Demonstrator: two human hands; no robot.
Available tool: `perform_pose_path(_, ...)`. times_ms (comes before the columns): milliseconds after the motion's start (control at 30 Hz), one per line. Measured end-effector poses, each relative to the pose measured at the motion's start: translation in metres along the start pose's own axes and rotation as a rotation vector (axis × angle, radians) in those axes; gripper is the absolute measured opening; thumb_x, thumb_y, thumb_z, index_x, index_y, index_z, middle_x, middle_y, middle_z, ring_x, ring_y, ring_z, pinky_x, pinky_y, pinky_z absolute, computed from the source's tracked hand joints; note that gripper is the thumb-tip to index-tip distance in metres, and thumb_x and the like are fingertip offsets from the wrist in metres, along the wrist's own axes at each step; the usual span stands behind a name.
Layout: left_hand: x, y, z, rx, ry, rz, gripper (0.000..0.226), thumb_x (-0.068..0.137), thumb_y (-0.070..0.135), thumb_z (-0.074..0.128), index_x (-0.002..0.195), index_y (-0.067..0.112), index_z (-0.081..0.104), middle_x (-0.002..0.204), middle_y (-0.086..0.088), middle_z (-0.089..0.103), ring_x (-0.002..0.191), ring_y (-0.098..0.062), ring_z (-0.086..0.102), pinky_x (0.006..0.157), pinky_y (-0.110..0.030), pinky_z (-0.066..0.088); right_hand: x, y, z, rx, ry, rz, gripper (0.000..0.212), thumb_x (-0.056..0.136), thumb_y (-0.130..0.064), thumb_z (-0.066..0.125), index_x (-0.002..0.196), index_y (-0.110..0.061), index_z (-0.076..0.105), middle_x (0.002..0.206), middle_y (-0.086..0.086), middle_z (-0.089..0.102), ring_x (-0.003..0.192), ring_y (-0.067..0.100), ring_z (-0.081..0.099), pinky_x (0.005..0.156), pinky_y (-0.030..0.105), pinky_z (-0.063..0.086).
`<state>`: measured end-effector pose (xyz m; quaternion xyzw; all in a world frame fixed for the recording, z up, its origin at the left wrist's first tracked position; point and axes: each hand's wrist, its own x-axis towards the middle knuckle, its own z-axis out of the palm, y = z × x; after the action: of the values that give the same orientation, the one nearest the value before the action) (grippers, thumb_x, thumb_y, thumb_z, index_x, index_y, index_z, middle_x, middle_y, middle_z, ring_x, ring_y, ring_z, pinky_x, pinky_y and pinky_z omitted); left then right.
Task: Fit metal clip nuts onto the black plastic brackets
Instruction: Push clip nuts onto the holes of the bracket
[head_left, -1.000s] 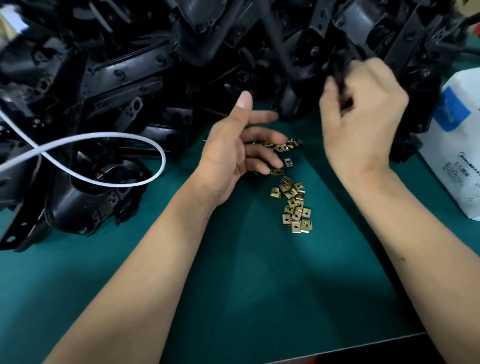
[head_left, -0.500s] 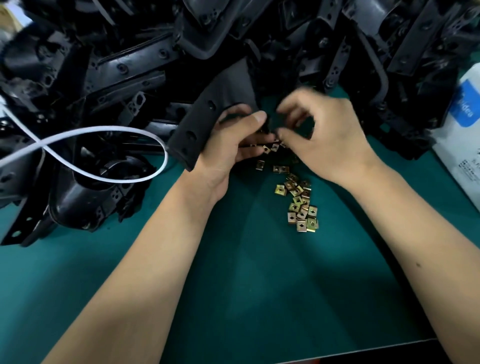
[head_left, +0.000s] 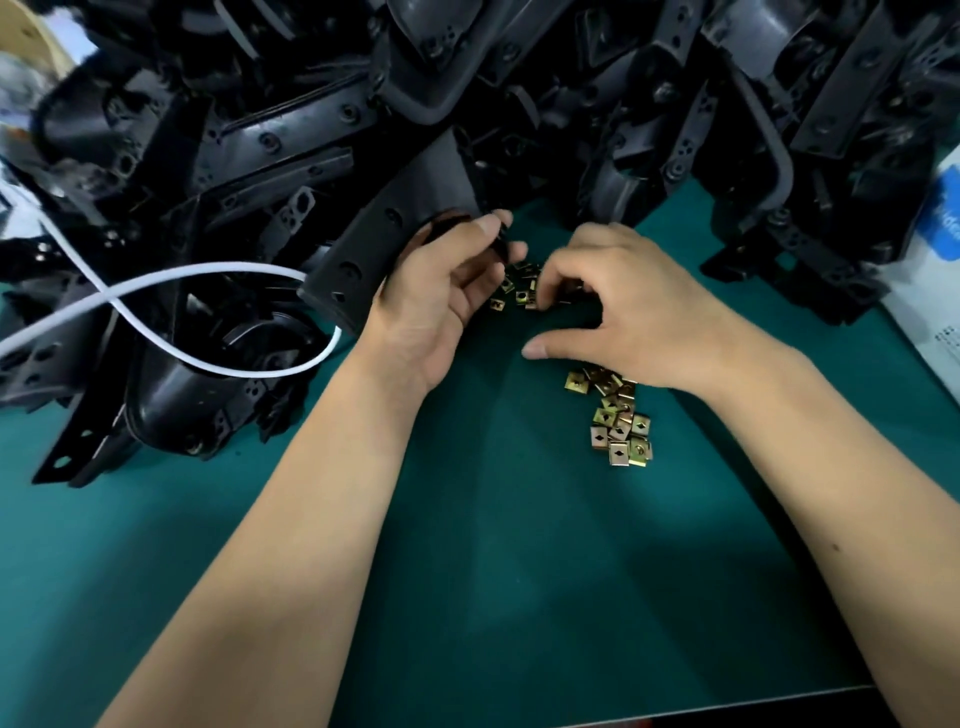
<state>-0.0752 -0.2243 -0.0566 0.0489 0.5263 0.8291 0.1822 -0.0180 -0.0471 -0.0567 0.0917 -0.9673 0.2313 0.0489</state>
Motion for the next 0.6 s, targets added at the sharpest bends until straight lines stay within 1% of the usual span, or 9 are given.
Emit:
perform_pose_path(67, 0.0, -0.001, 0.0, 0.005, -0.015, -0.001, 0.034, 0.101, 0.015, 0.063, 0.072, 0.02, 0.08, 0.091, 0.0, 0.075, 0.082, -0.014, 0.072, 0.068, -0.018, 0.055, -0.001, 0.002, -0.003, -0.011, -0.035, 0.02, 0.043, 0.072, -0.063, 0.08, 0.099, -0.03, 0.069, 0.099, -0.007, 0.056, 0.1, 0.014, 0.048, 0.084, 0.031, 0.039)
perform_pose_path(133, -0.001, -0.002, 0.001, 0.006, 0.014, 0.002, 0.025, 0.1, 0.02, 0.066, 0.08, 0.019, 0.081, 0.091, 0.001, 0.075, 0.08, -0.014, 0.072, 0.067, -0.019, 0.055, -0.002, 0.001, -0.002, -0.007, -0.04, 0.013, 0.04, 0.074, -0.061, 0.08, 0.097, -0.03, 0.068, 0.095, -0.009, 0.058, 0.097, 0.013, 0.05, 0.083, 0.032, 0.042)
perform_pose_path(200, 0.0, -0.003, 0.001, -0.015, 0.074, 0.009, 0.011, 0.098, 0.019, 0.07, 0.092, 0.012, 0.076, 0.09, 0.001, 0.076, 0.077, -0.016, 0.073, 0.065, -0.02, 0.056, 0.0, 0.0, 0.001, -0.002, -0.033, -0.005, 0.031, 0.08, -0.053, 0.08, 0.094, -0.028, 0.069, 0.092, -0.009, 0.06, 0.096, 0.013, 0.051, 0.085, 0.035, 0.045)
perform_pose_path(233, 0.001, -0.003, 0.001, -0.025, 0.085, 0.005, 0.01, 0.098, 0.018, 0.07, 0.093, 0.01, 0.074, 0.088, 0.001, 0.075, 0.076, -0.016, 0.073, 0.064, -0.021, 0.056, 0.0, 0.0, 0.001, -0.002, -0.031, -0.012, 0.027, 0.083, -0.05, 0.08, 0.093, -0.026, 0.069, 0.092, -0.009, 0.06, 0.096, 0.013, 0.052, 0.086, 0.035, 0.046)
perform_pose_path(300, 0.001, -0.002, -0.001, -0.019, 0.054, -0.013, 0.011, 0.099, 0.018, 0.068, 0.093, 0.01, 0.072, 0.084, 0.003, 0.074, 0.075, -0.014, 0.073, 0.064, -0.02, 0.056, 0.001, 0.002, 0.002, -0.016, -0.032, -0.019, 0.024, 0.087, -0.045, 0.079, 0.094, -0.024, 0.07, 0.091, -0.009, 0.061, 0.095, 0.013, 0.052, 0.085, 0.035, 0.046)
perform_pose_path(367, 0.0, -0.001, -0.003, 0.002, -0.001, -0.017, 0.011, 0.1, 0.018, 0.065, 0.093, 0.012, 0.071, 0.085, 0.005, 0.075, 0.077, -0.012, 0.073, 0.064, -0.019, 0.056, 0.0, 0.003, 0.005, -0.008, 0.013, -0.011, 0.022, 0.09, -0.042, 0.077, 0.097, -0.022, 0.07, 0.088, -0.012, 0.061, 0.088, 0.008, 0.053, 0.081, 0.031, 0.045)
perform_pose_path(433, 0.0, -0.001, -0.003, 0.015, -0.039, -0.016, 0.007, 0.099, 0.018, 0.064, 0.098, 0.012, 0.068, 0.09, 0.006, 0.076, 0.08, -0.011, 0.074, 0.064, -0.018, 0.056, 0.0, 0.003, 0.009, 0.124, 0.133, 0.03, 0.019, 0.092, -0.036, 0.076, 0.097, -0.02, 0.068, 0.083, -0.014, 0.065, 0.08, 0.003, 0.06, 0.074, 0.027, 0.048)
perform_pose_path(500, 0.001, -0.002, -0.003, 0.03, -0.041, -0.02, 0.008, 0.097, 0.018, 0.065, 0.101, 0.012, 0.067, 0.093, 0.005, 0.077, 0.081, -0.011, 0.074, 0.063, -0.016, 0.054, 0.001, 0.003, 0.011, 0.363, 0.234, 0.083, 0.013, 0.095, -0.025, 0.074, 0.098, -0.017, 0.065, 0.079, -0.007, 0.072, 0.073, 0.005, 0.067, 0.067, 0.023, 0.051)
perform_pose_path(600, 0.001, -0.003, -0.004, 0.04, -0.037, -0.019, 0.017, 0.095, 0.022, 0.066, 0.105, 0.007, 0.068, 0.091, 0.001, 0.076, 0.082, -0.011, 0.074, 0.07, -0.018, 0.057, 0.002, 0.002, 0.016, 0.708, 0.283, 0.127, 0.009, 0.099, -0.008, 0.067, 0.106, -0.011, 0.065, 0.08, 0.005, 0.076, 0.068, 0.012, 0.068, 0.057, 0.026, 0.053)
